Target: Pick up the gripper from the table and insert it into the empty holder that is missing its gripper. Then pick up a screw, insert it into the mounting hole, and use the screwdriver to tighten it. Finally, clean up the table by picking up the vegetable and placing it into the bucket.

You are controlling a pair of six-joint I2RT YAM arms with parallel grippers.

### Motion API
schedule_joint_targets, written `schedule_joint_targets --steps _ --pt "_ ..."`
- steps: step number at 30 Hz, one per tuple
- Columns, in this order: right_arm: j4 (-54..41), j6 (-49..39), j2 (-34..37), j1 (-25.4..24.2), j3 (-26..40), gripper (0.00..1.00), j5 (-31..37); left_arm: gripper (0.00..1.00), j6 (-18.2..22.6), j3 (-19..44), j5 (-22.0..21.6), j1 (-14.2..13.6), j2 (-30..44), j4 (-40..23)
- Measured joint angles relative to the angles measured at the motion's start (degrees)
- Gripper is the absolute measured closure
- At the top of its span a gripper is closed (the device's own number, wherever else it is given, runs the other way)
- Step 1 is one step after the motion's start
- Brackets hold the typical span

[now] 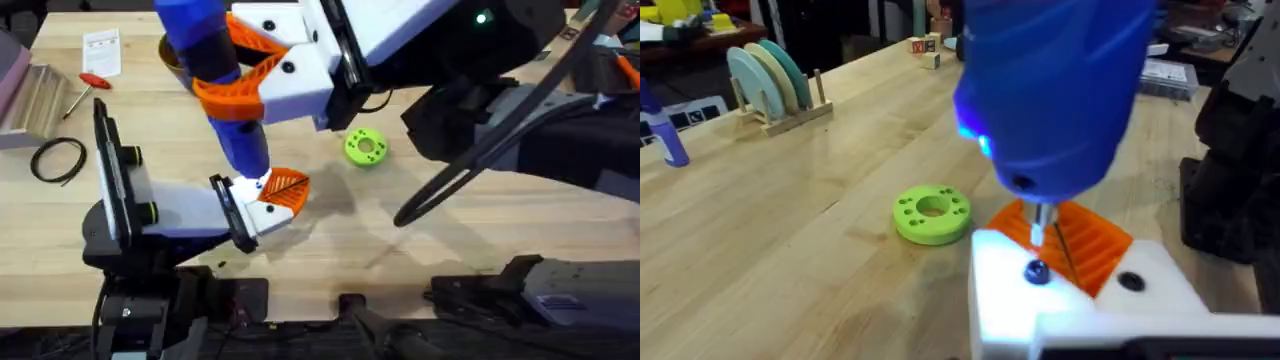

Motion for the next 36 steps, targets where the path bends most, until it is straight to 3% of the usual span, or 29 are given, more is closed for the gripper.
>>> schedule_joint_targets --steps 36 --pt "1.8 -0.1 2.6 0.6 0.0 0.978 -0.8 0.995 0.0 0.0 -0.1 0.0 0.0 0.0"
